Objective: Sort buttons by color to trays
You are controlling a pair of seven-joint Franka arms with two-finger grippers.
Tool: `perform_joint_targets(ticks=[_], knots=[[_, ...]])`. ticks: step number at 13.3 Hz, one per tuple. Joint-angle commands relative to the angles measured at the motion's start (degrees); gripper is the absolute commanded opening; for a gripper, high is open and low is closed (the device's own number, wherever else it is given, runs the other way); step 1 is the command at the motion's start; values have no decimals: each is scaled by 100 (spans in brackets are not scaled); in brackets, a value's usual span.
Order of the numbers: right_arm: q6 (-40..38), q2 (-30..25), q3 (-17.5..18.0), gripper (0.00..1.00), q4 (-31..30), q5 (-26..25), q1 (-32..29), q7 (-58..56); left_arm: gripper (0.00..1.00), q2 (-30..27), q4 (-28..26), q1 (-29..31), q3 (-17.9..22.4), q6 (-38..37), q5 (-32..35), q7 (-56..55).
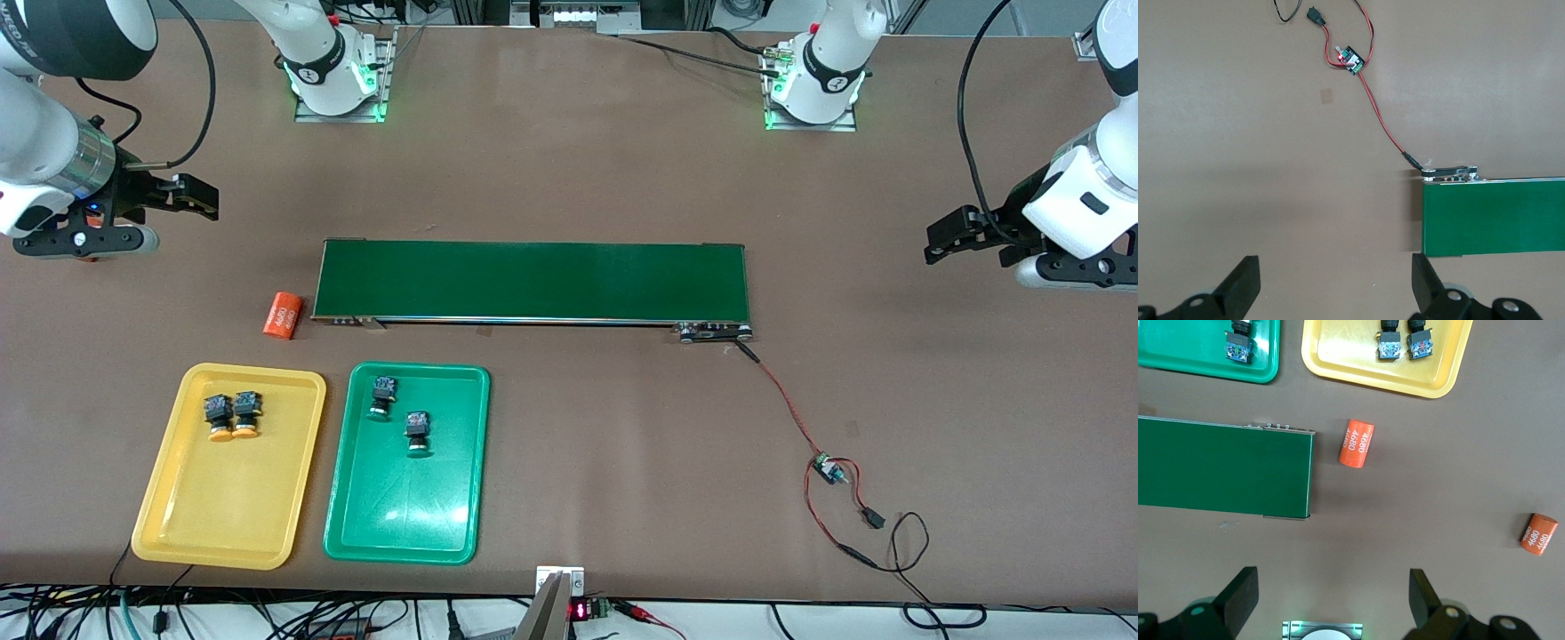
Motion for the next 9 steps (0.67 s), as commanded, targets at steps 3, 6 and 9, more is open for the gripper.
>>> perform_joint_targets(ticks=[3,6,9], knots=[[-50,-58,7,100,41,44,18,423,100,52,139,28,-7,-94,-91,-17],[-15,-15,-142,100,67,70,-17,353,100,43,148,19,-7,-103,-91,-26],[-76,-23,-231,100,67,97,-17,326,100,52,139,36,2,-103,-91,-9]])
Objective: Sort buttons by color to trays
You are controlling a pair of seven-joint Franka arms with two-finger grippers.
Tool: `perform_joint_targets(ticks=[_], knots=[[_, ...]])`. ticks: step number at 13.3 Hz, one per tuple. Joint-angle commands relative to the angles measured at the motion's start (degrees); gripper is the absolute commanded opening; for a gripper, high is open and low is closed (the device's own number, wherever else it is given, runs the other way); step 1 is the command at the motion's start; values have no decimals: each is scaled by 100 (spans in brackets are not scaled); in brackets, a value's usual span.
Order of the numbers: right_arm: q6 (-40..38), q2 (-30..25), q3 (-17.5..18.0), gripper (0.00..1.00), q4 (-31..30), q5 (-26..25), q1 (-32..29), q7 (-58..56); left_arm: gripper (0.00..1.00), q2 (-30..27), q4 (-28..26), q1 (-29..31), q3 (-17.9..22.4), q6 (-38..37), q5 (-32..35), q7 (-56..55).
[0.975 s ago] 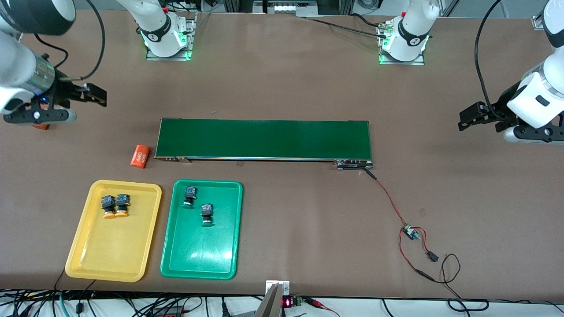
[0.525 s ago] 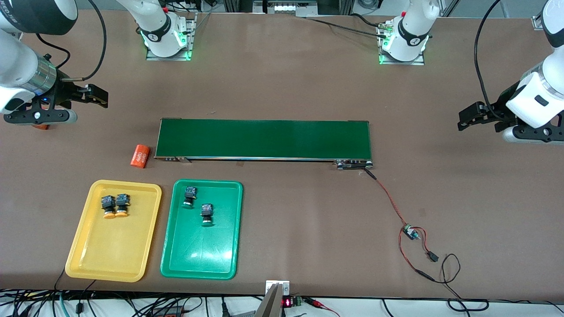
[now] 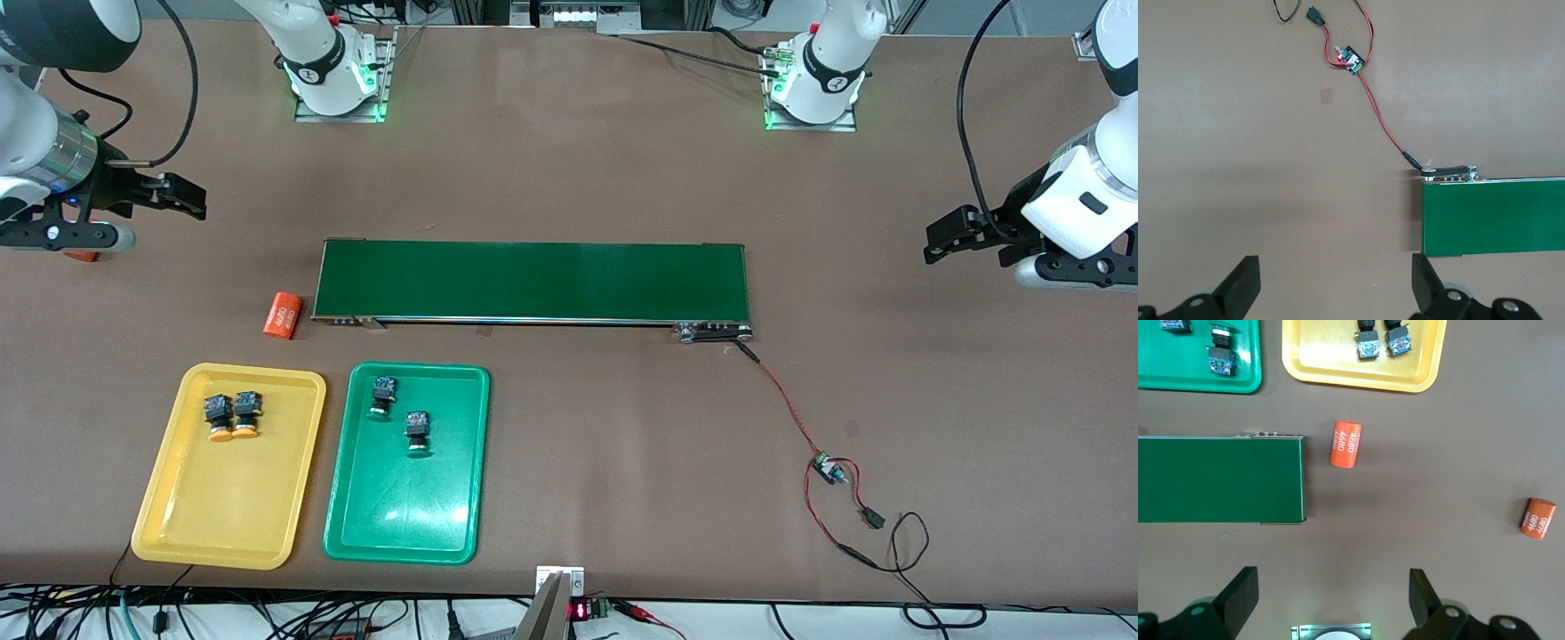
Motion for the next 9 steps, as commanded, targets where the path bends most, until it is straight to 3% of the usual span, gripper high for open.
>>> perform_joint_targets(ticks=[1,9], knots=[[-78,8,-34,100,65,102,-23,19,100,44,139,22,1,-102,-91,-17],[1,43,-43,100,171,128,-67,-34,100,43,139,30,28,-102,-82,9]])
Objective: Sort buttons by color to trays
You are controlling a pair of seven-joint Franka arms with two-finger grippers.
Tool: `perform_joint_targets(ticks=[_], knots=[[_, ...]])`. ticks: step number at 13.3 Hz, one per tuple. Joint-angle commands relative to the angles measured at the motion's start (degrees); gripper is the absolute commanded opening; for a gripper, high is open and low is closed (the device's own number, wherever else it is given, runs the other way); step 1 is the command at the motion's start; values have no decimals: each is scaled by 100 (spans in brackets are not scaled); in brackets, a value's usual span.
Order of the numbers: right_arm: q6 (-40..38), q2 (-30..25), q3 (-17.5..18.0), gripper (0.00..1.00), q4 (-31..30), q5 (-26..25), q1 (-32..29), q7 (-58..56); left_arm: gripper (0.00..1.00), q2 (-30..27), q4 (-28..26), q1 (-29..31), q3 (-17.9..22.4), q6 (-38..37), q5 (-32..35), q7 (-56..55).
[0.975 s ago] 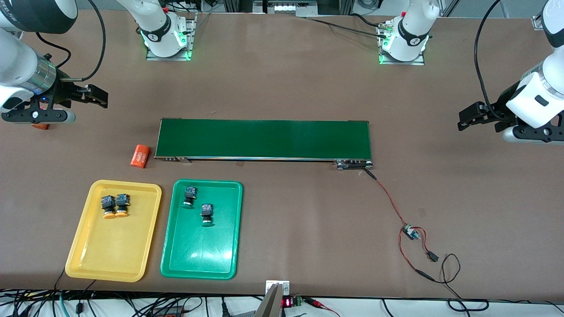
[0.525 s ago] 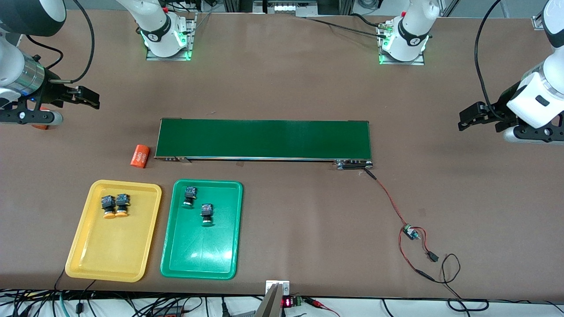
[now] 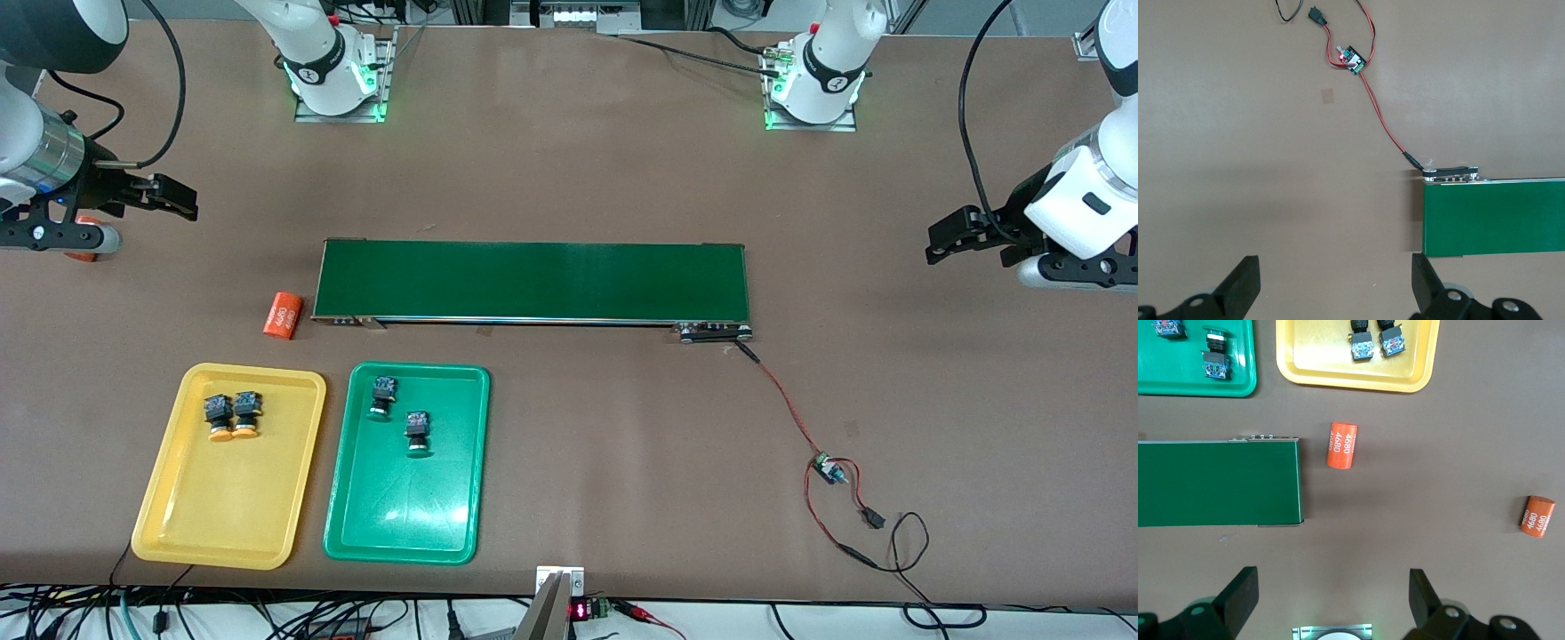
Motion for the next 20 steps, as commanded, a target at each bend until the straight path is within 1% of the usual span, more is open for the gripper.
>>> perform_joint_targets(ticks=[1,6,7,8,9,10,11,13,14,16,18,20], knots=[[-9,52,8,100,192,100,-46,-25,100,43,139,21,13,-102,-82,9],[88,26,8,100,438,109,-20,-7,100,52,147,30,30,-181,-91,-17],[79,26,8,100,534,118,-38,-42,100,26,165,21,-22,-207,-74,9],[53,17,8,100,553,196,-81,-42,100,17,148,30,-14,-294,-82,-26],[18,0,8,100,553,389,-177,-60,100,43,165,30,-5,-287,-82,-26],[-148,-26,8,100,553,495,-231,-51,100,69,208,4,-5,-278,-82,-35],[-289,-9,8,100,605,496,-240,-51,100,78,322,-57,-22,-286,-4,-26],[-308,35,8,100,650,496,-249,-42,100,78,244,21,-14,-357,-47,-35],[-308,26,8,100,650,496,-249,-51,100,139,340,4,-22,-348,5,-26],[-264,26,8,100,650,478,-249,-42,100,140,323,30,-14,-400,14,-35],[-264,35,16,100,650,478,-222,-42,100,219,472,4,-14,-383,22,-9],[-273,35,16,100,650,496,-231,-42,100,228,428,48,12,-453,-47,-35]])
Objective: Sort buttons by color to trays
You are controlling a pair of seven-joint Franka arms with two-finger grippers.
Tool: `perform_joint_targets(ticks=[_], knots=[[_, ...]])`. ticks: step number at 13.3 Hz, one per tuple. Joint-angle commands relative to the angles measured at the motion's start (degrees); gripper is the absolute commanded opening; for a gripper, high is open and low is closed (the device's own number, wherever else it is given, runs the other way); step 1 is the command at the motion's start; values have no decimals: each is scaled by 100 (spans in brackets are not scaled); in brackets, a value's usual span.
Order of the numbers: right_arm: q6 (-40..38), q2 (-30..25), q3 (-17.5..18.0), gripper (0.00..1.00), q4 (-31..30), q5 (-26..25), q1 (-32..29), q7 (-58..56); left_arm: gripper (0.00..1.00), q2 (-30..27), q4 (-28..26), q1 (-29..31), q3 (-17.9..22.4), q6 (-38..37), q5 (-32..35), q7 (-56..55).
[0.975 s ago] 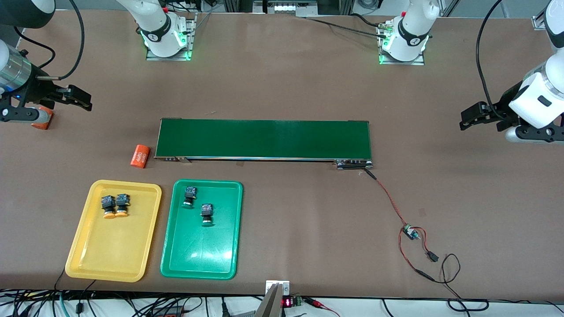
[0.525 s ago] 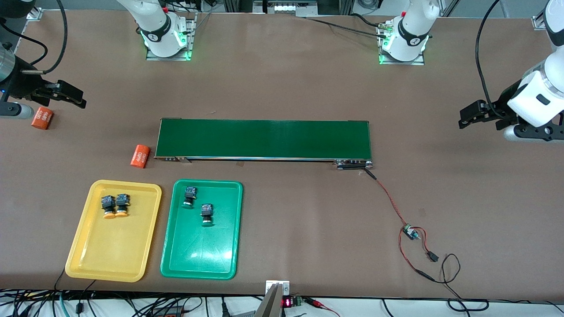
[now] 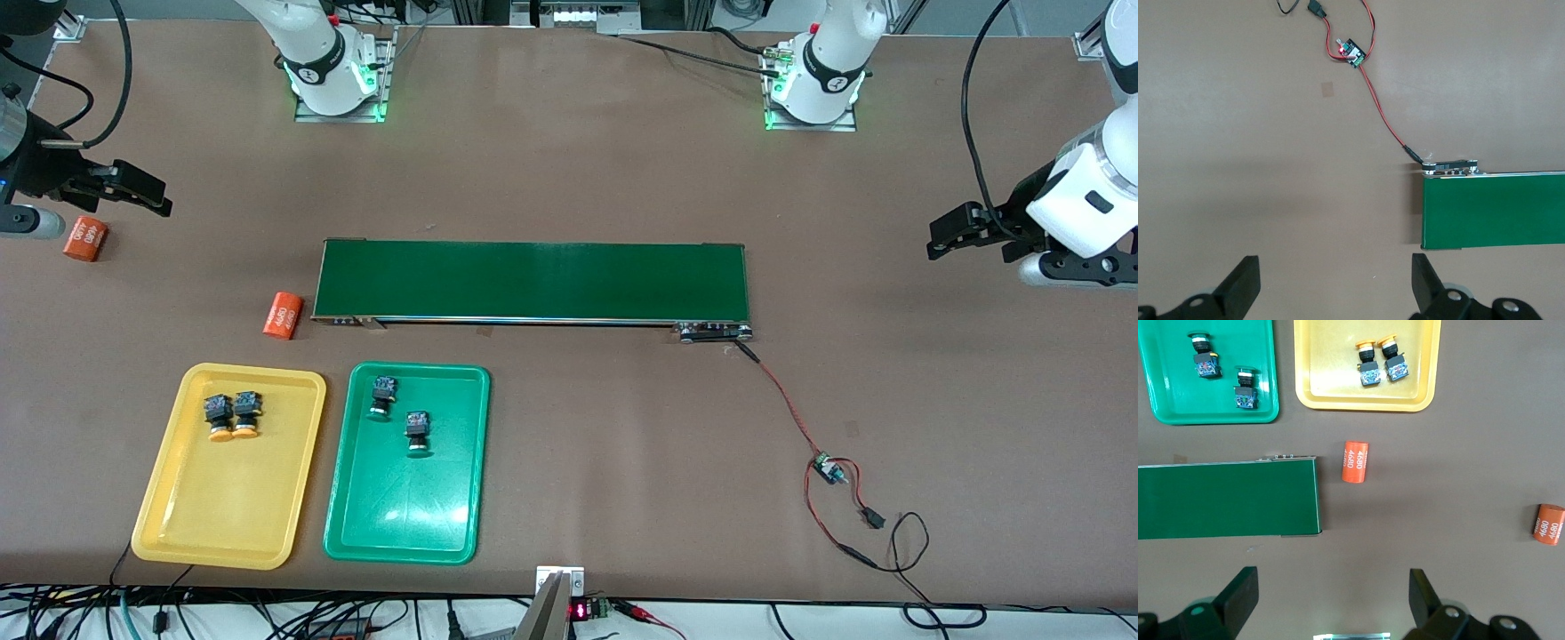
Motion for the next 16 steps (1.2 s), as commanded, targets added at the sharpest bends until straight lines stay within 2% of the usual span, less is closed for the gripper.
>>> perform_joint_targets(ticks=[1,11,16], knots=[[-70,41,20,100,130,108,-42,-34,100,147,289,38,7,-177,20,26],[-53,24,20,100,103,108,-42,-34,100,191,281,73,33,-195,-67,-61],[369,59,64,100,77,108,-7,-34,100,182,264,82,33,-221,-67,-61]])
